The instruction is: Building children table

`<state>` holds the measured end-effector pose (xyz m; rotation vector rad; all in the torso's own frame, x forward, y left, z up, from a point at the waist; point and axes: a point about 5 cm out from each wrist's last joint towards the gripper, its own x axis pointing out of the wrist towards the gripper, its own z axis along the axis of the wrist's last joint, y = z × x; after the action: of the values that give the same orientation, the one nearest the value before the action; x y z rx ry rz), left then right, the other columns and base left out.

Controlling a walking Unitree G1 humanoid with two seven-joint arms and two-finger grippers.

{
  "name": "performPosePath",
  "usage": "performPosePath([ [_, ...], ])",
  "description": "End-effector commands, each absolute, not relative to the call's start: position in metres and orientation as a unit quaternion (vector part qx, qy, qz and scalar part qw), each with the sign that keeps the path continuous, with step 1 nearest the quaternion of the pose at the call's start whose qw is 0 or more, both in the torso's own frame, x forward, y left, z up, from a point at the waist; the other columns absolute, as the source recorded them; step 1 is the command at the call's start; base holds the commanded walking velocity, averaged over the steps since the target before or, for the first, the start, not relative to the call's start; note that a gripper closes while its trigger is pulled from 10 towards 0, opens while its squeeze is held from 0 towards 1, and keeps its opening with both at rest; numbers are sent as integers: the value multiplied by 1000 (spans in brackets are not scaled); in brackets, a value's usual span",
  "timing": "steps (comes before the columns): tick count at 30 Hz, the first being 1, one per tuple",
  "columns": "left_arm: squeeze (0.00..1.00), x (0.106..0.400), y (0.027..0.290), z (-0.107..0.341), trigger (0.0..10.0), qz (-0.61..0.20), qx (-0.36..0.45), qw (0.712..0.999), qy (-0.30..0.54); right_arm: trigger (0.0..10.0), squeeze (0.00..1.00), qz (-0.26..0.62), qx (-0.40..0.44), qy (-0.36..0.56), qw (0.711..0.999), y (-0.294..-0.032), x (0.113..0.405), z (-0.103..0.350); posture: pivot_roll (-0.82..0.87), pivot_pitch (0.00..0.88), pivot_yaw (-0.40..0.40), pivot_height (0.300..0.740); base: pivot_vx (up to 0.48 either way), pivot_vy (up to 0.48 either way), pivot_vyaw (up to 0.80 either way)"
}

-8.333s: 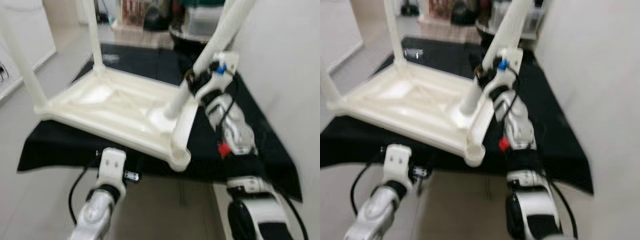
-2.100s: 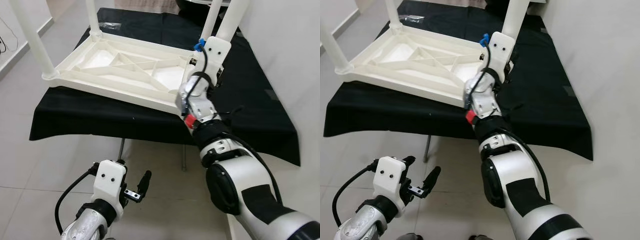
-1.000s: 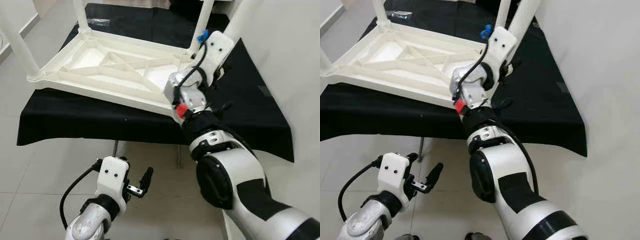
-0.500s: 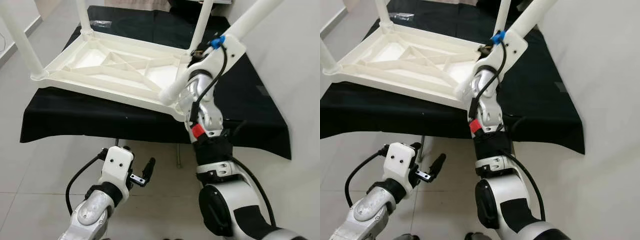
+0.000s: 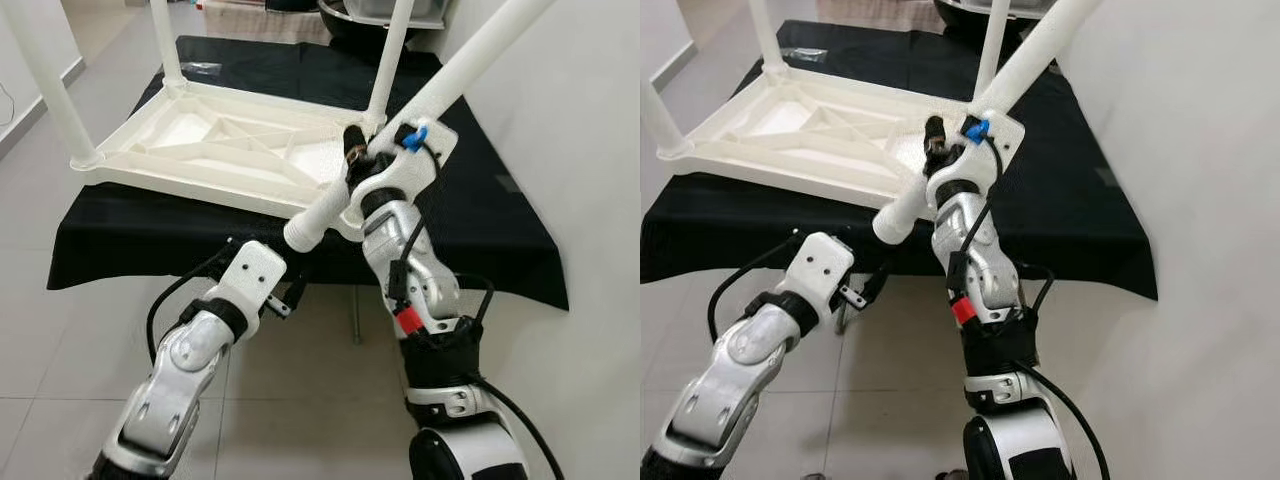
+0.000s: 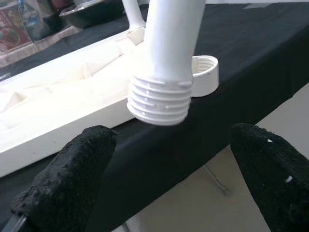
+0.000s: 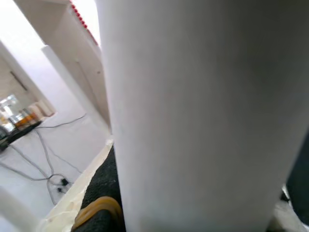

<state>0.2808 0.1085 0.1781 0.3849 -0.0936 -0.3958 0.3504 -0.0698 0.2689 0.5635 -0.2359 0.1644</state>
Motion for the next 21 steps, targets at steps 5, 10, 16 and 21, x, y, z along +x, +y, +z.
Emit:
performPosePath([
  [5, 0, 301, 108, 170, 10000, -196, 221, 955, -41, 10000, 0, 123, 295, -90, 943, -62, 341, 260, 103, 63, -79, 740, 0, 0, 0],
  [10, 0, 307, 107, 170, 10000, -196, 228, 953, -42, 10000, 0, 134, 291, -87, 943, -58, 339, 260, 102, 65, -83, 740, 0, 0, 0],
  [16, 0, 314, 106, 167, 10000, -197, 226, 953, -38, 10000, 0, 147, 296, -78, 941, -55, 335, 259, 99, 73, -83, 740, 0, 0, 0],
  [21, 0, 323, 100, 165, 10000, -203, 222, 953, -41, 10000, 0, 157, 299, -68, 939, -53, 333, 258, 96, 73, -86, 740, 0, 0, 0],
])
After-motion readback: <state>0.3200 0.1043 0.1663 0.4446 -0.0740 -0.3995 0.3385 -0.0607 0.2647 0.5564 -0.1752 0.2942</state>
